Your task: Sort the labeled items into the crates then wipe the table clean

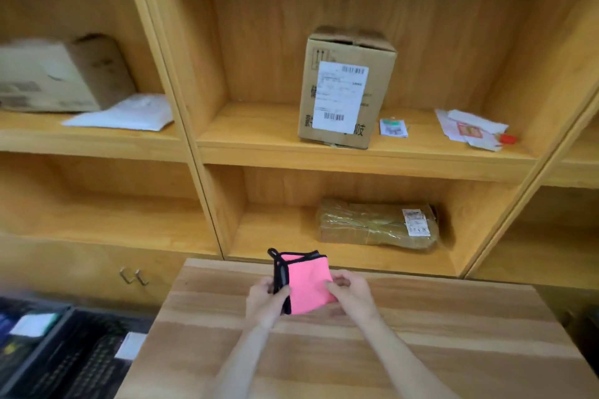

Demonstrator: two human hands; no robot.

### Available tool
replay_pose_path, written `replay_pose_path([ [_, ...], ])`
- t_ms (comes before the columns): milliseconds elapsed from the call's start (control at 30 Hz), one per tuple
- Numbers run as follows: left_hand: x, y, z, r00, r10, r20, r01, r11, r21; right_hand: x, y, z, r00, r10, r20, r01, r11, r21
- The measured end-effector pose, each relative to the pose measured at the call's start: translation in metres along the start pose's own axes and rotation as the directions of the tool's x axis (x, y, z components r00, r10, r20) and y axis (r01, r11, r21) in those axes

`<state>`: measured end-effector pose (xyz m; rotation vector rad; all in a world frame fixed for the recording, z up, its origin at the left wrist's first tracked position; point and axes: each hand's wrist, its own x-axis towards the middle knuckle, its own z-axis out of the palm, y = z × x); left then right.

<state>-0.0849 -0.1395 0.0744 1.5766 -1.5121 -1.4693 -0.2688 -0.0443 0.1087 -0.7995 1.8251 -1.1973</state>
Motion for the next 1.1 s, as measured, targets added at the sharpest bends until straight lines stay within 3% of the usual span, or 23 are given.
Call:
replay_pose_path([
  [267, 0.023, 0.157, -0.099, 0.987, 0.158, -0.039, -0.163, 0.968, -0.189, 0.043, -0.163, 0.045, 0.986, -0.167, -0.009, 0.167, 0.985, 0.034],
  [533, 0.081, 0.265, -0.153, 0.944, 0.319, -0.084, -0.327, 0.937, -0.120, 0.095, -0.265, 0.070, 0.963, -0.250, -0.102, 0.261, 0.959, 0.109],
  [900, 0.176, 0.318, -0.146, 0.953, 0.287, -0.097, -0.273, 0.953, 0.134, 0.177, -0.301, 0.077, 0.970, -0.153, -0.190, 0.191, 0.960, 0.203],
  [1100, 0.194, 0.311, -0.123, 0.927, 0.317, -0.198, -0.280, 0.940, 0.194, 0.192, -0.281, 0.089, 0.951, -0.214, -0.225, 0.252, 0.955, 0.157],
])
